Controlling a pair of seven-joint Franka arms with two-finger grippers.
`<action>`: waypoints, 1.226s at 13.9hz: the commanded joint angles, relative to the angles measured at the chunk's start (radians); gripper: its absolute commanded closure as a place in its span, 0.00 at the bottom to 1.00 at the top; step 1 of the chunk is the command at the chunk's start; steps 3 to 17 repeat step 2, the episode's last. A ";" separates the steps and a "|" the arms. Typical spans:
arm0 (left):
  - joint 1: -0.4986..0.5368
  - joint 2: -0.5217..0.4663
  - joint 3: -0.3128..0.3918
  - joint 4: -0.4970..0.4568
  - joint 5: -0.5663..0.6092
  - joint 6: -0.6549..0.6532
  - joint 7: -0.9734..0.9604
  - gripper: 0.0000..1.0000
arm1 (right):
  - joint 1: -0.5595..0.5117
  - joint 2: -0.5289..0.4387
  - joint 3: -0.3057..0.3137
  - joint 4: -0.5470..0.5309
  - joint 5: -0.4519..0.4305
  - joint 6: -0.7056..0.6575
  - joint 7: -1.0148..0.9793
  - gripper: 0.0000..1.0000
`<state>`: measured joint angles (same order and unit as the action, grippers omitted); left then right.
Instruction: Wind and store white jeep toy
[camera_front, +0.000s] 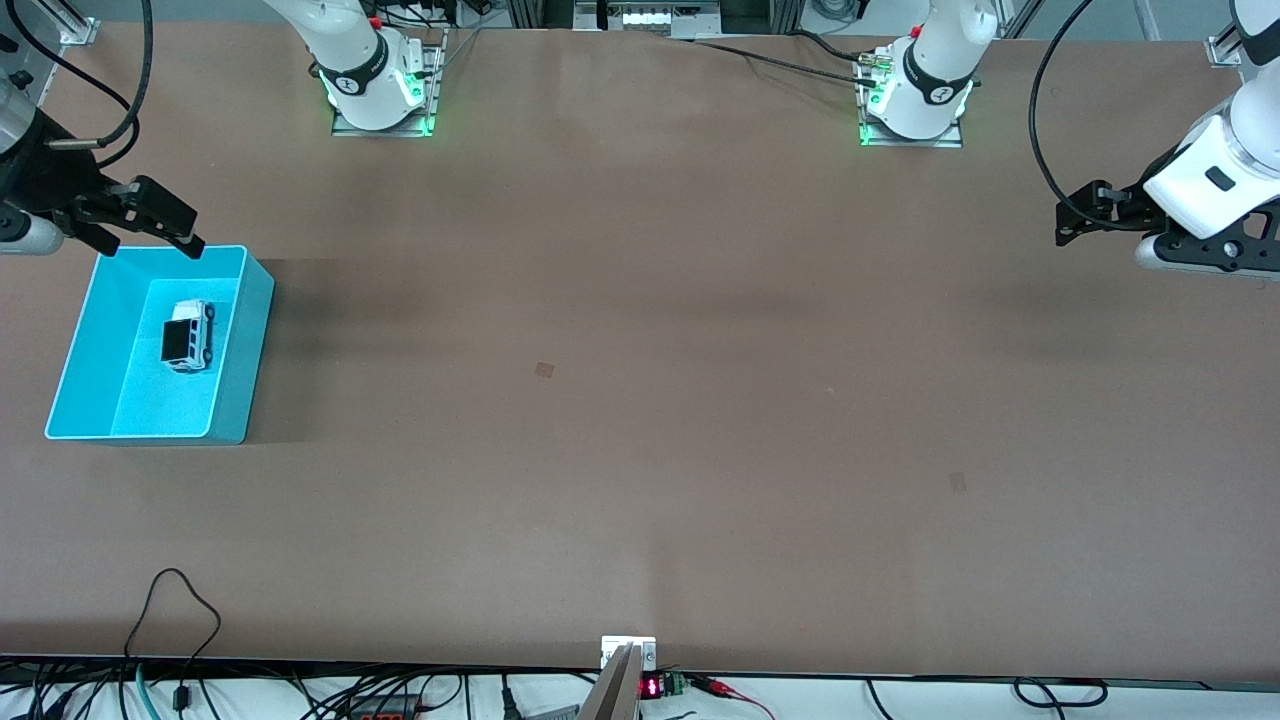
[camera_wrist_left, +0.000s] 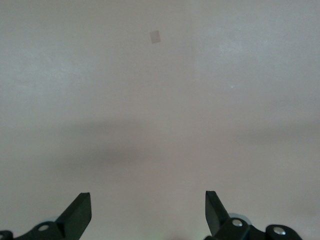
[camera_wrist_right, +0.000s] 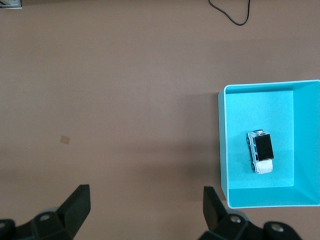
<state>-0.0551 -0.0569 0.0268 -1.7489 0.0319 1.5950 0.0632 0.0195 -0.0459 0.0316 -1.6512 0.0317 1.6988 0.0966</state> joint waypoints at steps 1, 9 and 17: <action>0.001 -0.001 -0.001 0.016 0.016 -0.020 0.020 0.00 | 0.005 0.014 -0.001 0.039 -0.013 -0.033 0.020 0.00; 0.001 -0.001 -0.002 0.016 0.017 -0.018 0.023 0.00 | 0.005 0.015 -0.001 0.039 -0.012 -0.033 0.020 0.00; 0.001 -0.001 -0.002 0.016 0.017 -0.018 0.023 0.00 | 0.005 0.015 -0.001 0.039 -0.012 -0.033 0.020 0.00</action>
